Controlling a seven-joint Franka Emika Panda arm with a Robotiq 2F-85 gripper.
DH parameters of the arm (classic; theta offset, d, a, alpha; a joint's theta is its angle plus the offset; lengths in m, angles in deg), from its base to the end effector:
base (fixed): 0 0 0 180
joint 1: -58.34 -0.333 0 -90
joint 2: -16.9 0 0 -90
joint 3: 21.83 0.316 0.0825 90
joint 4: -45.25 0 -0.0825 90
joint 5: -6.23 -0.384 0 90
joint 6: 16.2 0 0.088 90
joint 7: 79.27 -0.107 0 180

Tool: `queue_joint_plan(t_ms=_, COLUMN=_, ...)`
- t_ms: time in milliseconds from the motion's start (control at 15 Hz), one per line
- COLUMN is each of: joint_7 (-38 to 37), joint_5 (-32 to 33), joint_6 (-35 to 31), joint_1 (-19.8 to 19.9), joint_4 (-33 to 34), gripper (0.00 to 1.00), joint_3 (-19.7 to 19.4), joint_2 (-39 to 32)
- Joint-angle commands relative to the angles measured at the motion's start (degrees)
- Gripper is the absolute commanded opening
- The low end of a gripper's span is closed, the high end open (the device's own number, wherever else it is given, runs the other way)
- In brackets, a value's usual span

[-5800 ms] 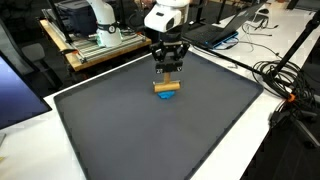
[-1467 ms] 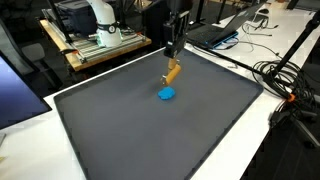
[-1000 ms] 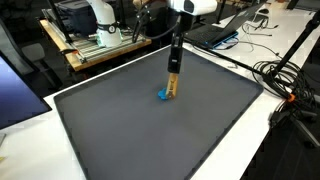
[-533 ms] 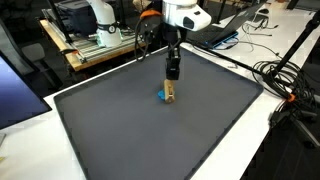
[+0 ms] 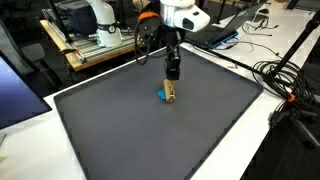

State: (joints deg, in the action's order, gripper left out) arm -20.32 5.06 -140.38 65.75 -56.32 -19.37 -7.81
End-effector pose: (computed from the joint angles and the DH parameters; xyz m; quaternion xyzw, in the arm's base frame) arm 0.6469 -0.0575 0.3150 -0.8942 -0.4470 0.0062 0.0243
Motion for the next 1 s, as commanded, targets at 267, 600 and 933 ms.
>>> queue_joint_plan(t_ms=267, joint_7=0.1, joint_5=-0.4, joint_6=-0.8, joint_1=0.6, joint_4=-1.1, gripper=0.22, joint_3=-0.1, joint_2=-1.1)
queue_joint_plan(t_ms=600, joint_7=0.4, joint_5=-0.1, joint_6=-1.7, joint_1=0.3, joint_4=-2.9, gripper=0.22, joint_3=0.0, joint_2=-1.0)
queue_joint_plan(t_ms=933, joint_7=-0.3, joint_5=2.2, joint_6=-1.5, joint_1=-0.1, joint_4=-4.2, gripper=0.22, joint_3=-0.9, joint_2=-0.8)
